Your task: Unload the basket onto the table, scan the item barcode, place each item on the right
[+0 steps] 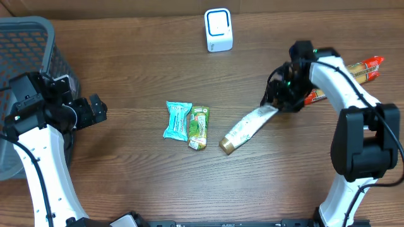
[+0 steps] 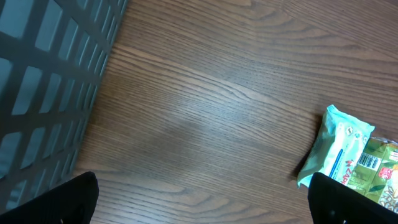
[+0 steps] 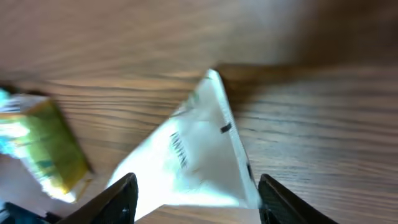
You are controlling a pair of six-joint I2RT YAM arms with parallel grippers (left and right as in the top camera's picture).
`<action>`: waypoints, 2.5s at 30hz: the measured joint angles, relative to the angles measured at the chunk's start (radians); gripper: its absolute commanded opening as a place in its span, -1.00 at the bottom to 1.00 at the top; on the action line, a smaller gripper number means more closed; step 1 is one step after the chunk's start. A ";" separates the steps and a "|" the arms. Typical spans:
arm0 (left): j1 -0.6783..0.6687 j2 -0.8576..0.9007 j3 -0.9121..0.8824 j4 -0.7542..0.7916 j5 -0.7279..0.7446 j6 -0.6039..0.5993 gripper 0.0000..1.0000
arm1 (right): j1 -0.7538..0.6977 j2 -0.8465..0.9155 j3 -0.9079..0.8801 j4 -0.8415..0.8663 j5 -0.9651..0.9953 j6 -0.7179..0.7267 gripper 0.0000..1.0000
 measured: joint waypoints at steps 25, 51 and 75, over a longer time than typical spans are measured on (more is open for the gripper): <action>-0.002 0.001 0.000 0.000 0.000 0.000 0.99 | 0.449 -0.113 -0.194 -0.102 0.114 -0.159 -0.15; -0.002 0.001 0.000 0.000 -0.002 0.000 0.99 | 0.422 -0.113 -0.333 0.568 0.397 -0.056 0.10; -0.002 0.001 0.000 0.000 -0.003 0.000 0.99 | 0.112 -0.043 -0.145 0.619 0.340 -0.069 0.02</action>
